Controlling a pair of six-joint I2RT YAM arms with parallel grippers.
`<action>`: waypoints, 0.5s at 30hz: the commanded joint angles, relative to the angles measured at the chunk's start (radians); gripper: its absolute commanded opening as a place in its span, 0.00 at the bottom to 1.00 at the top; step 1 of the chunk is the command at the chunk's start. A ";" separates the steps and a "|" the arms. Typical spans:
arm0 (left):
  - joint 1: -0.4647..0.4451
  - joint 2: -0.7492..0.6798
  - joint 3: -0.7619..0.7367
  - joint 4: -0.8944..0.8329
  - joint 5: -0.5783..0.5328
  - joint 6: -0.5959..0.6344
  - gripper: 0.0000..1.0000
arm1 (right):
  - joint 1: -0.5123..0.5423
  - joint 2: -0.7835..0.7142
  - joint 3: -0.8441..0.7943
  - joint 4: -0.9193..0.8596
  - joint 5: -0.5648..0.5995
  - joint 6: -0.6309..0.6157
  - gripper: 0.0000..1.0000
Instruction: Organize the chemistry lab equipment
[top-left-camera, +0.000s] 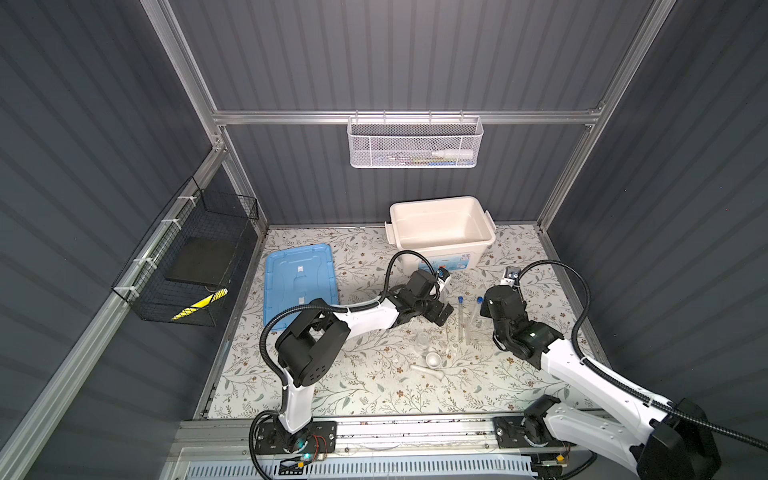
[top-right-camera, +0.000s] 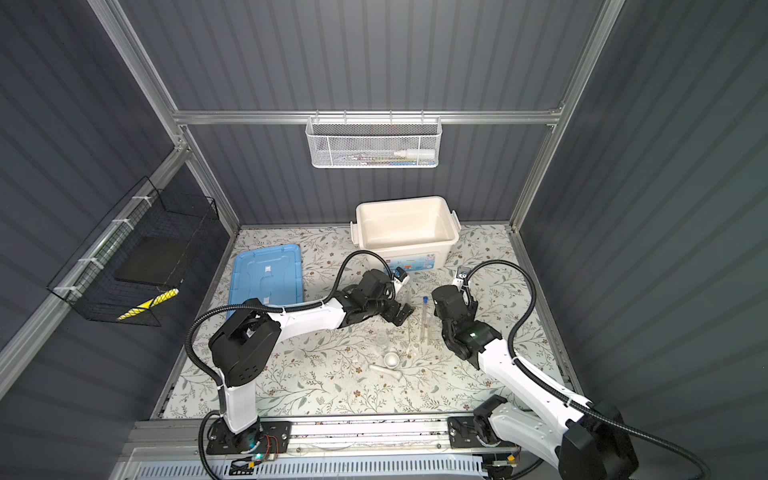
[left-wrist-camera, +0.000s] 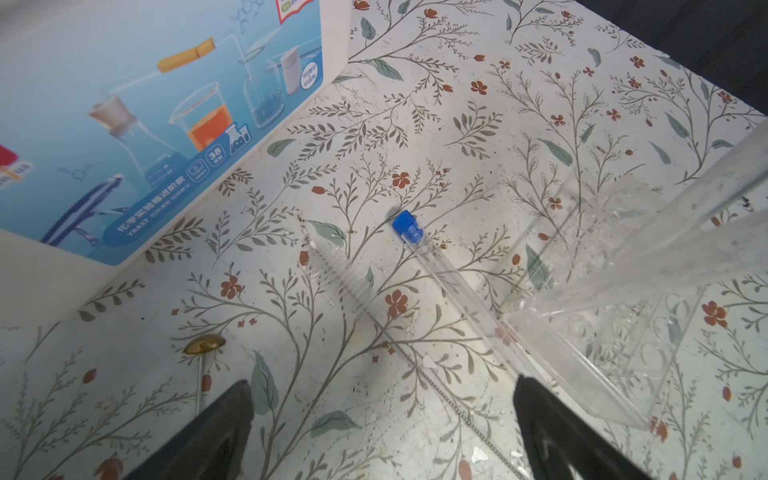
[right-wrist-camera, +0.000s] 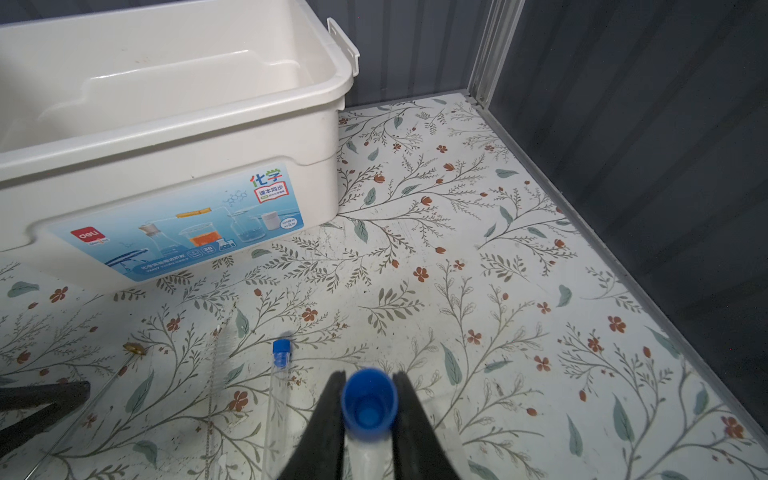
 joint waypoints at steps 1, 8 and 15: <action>-0.007 -0.030 -0.009 0.014 -0.007 -0.015 1.00 | 0.005 -0.013 0.004 0.023 0.040 -0.002 0.21; -0.008 -0.029 -0.013 0.017 -0.006 -0.015 1.00 | 0.009 0.003 -0.009 0.070 0.046 0.003 0.21; -0.008 -0.032 -0.020 0.017 -0.011 -0.017 1.00 | 0.013 0.044 -0.005 0.084 0.041 -0.013 0.21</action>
